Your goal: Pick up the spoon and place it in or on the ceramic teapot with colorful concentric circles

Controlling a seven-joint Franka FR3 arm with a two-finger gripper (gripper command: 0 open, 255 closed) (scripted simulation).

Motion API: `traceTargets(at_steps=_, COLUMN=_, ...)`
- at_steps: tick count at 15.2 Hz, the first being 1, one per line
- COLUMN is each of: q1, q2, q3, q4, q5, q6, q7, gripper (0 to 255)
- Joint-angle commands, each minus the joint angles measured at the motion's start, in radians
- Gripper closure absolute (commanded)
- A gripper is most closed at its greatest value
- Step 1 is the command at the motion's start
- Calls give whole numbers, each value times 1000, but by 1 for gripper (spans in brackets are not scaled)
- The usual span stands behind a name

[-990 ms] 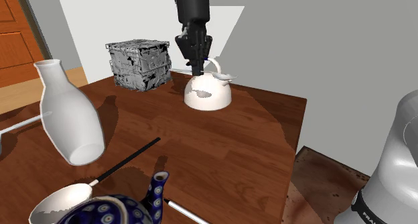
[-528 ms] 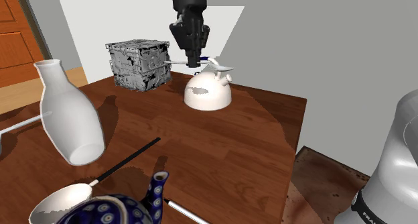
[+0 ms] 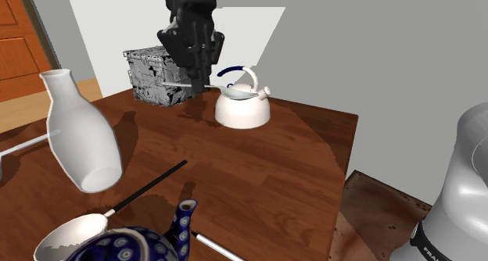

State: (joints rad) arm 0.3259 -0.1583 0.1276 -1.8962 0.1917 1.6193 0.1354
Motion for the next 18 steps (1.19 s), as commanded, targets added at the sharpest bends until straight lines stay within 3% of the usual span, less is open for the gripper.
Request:
traceTargets(at_steps=1, q1=22, q2=5, q3=29, q4=3, q5=10, q6=11, q7=50, gripper=255)
traceTargets(at_steps=10, q1=118, q2=83, q3=156, q4=92, q5=27, q6=43, q7=270, gripper=255)
traceTargets(at_steps=18, q1=203, q2=204, q3=245, q4=215, q5=-1, q6=71, q7=448, gripper=255)
